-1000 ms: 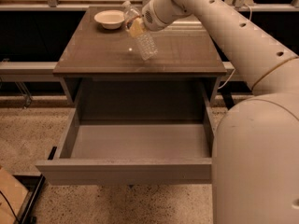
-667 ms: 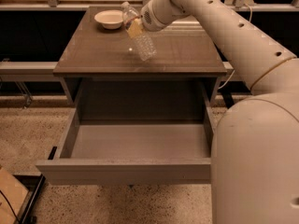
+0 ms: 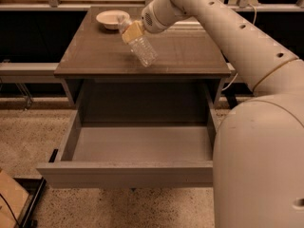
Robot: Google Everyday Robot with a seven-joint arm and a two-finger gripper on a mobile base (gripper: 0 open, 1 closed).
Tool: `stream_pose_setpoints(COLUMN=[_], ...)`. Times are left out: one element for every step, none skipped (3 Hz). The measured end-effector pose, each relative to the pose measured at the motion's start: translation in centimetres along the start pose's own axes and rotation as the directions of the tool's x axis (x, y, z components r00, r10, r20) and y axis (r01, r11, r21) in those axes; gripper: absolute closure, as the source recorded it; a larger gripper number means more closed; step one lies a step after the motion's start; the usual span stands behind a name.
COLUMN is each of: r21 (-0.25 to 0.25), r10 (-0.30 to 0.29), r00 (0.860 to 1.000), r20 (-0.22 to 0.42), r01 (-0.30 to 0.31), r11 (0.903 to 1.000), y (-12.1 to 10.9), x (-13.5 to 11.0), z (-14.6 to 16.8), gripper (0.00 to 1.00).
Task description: Pick water bottle from top drawer and place on counter
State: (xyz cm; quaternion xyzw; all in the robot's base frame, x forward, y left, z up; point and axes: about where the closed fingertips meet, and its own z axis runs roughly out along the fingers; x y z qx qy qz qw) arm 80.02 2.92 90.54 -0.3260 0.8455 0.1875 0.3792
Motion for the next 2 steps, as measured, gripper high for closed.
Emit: stream_pose_setpoints(r21=[-0.003, -0.003], r10=[0.000, 0.000], r00=[1.000, 1.000], r20=[-0.003, -0.003], r01=[0.000, 0.000], r11=[1.0000, 1.0000], y=[0.13, 0.13], x=[0.09, 0.09], z=[0.27, 0.27], gripper=[0.00, 0.00])
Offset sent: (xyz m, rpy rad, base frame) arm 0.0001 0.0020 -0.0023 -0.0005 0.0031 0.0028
